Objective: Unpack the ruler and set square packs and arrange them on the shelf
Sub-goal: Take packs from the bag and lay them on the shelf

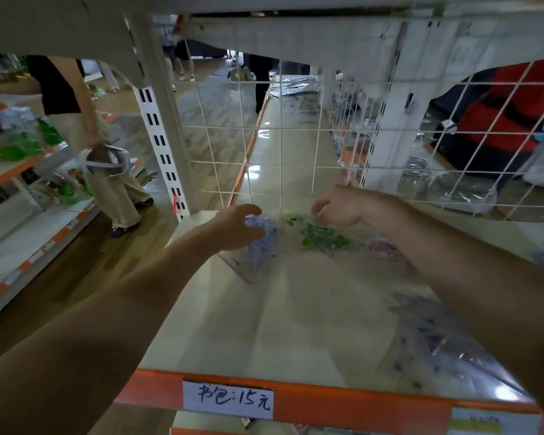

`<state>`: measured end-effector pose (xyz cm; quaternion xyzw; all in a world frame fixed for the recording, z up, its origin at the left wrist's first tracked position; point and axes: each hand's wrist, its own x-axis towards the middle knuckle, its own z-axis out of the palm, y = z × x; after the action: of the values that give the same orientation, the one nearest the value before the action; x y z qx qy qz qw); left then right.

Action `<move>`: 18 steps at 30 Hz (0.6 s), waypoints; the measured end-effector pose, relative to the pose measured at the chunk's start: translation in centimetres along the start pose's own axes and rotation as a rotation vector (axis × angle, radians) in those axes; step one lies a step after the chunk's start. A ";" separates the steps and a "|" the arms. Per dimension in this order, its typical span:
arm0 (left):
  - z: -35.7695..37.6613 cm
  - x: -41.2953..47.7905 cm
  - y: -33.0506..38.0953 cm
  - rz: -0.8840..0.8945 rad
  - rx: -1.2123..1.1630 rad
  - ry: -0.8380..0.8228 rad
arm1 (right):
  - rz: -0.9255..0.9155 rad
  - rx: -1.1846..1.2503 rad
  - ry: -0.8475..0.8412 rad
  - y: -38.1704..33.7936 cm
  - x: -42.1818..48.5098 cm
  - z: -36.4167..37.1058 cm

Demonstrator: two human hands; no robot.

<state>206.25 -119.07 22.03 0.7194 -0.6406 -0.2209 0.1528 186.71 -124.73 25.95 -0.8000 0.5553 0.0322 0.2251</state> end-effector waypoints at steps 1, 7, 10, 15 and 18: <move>0.3 0.4 0.1 0.015 0.091 -0.053 | 0.010 -0.059 -0.015 -0.3 0.3 0.8; 1.8 1.0 0.7 0.069 0.343 -0.199 | 0.098 -0.218 0.014 -1.6 2.4 4.0; 1.0 0.9 0.1 0.079 0.372 -0.221 | 0.104 -0.252 0.008 -1.9 2.8 4.6; -0.6 0.3 -1.6 0.063 0.393 -0.218 | 0.049 -0.203 0.008 -3.3 2.7 5.3; -1.4 0.3 -2.5 0.035 0.415 -0.216 | -0.006 -0.188 0.040 -4.4 3.1 6.1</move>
<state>209.10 -119.11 21.92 0.6964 -0.6973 -0.1574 -0.0640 193.04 -123.78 21.01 -0.8196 0.5519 0.0678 0.1380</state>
